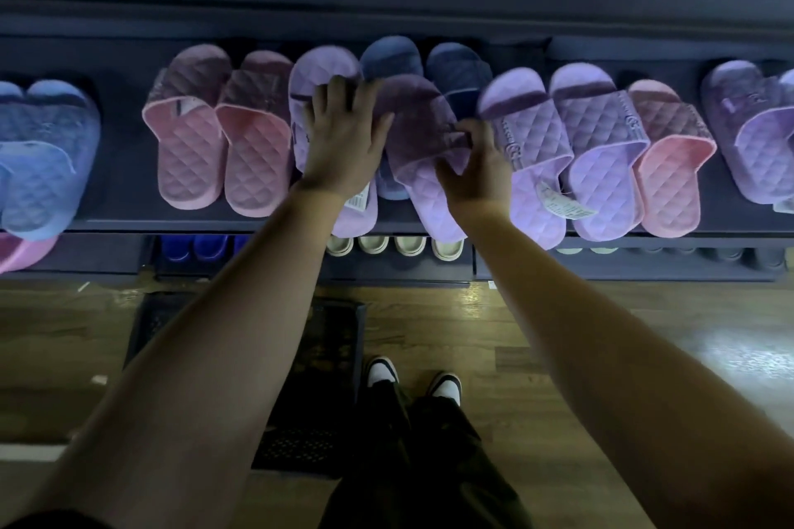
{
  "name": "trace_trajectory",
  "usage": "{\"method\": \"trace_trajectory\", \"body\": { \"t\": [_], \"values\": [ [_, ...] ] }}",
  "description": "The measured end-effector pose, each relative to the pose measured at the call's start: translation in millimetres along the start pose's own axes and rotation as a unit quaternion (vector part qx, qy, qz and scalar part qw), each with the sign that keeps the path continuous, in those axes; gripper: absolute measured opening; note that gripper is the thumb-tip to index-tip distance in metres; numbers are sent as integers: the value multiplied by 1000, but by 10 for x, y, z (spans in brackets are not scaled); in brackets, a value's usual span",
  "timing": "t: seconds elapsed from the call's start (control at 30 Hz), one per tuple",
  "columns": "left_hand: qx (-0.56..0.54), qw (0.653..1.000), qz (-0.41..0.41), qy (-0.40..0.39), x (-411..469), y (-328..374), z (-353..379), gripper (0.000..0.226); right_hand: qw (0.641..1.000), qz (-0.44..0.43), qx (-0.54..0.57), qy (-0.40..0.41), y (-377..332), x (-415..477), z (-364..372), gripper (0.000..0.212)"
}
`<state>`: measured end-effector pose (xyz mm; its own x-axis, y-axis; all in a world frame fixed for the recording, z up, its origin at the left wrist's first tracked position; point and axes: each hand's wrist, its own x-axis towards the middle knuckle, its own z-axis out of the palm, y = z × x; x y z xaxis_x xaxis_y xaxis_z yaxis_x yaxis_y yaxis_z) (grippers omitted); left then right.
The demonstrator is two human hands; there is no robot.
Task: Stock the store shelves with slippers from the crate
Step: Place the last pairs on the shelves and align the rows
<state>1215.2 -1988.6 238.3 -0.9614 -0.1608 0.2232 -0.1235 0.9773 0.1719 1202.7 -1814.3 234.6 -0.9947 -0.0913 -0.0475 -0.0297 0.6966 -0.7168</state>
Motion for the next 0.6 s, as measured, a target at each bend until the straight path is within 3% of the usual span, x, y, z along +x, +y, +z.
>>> {"method": "trace_trajectory", "body": {
  "t": [0.17,0.3,0.5,0.6],
  "values": [
    [-5,1000,3,-21,17,-80,-74,56,998,14,-46,35,-87,37,-18,25],
    [-5,999,-12,-52,88,-132,-133,51,997,41,13,67,-145,15,-34,20],
    [-15,997,38,-61,122,-97,-186,43,996,45,74,4,-145,12,41,26],
    [-77,994,25,-69,195,-130,-140,33,997,43,67,0,-96,9,12,23]
  ]
}}
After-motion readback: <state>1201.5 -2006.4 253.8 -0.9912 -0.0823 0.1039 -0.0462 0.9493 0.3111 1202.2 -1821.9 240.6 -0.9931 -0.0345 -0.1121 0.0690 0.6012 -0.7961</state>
